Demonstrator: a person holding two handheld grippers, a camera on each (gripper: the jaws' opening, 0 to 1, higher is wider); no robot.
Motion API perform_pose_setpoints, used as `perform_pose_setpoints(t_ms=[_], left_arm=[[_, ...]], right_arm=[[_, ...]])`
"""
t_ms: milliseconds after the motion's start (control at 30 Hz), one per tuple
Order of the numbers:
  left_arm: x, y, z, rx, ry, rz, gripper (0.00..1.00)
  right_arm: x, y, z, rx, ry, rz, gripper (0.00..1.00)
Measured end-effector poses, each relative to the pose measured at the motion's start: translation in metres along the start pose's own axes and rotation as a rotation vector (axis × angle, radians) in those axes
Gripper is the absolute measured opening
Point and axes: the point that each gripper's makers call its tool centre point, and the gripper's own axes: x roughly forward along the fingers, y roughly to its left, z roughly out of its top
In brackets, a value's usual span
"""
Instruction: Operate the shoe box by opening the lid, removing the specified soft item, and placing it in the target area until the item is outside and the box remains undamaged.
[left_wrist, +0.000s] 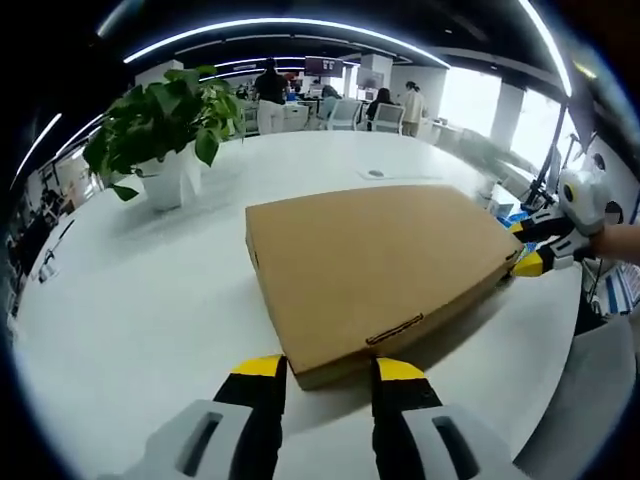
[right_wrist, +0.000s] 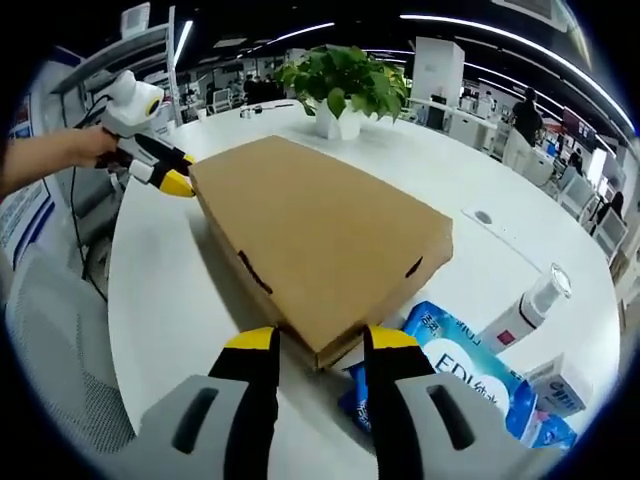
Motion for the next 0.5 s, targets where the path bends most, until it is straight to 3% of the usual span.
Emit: perform_pose_setpoints(t_ms=[500], left_arm=[[0.0005,0.0012,0.0012,0.011,0.007,-0.012,0.34]], right_arm=[[-0.0003,0.0021,-0.0008,0.014,0.001,-0.017,0.31]])
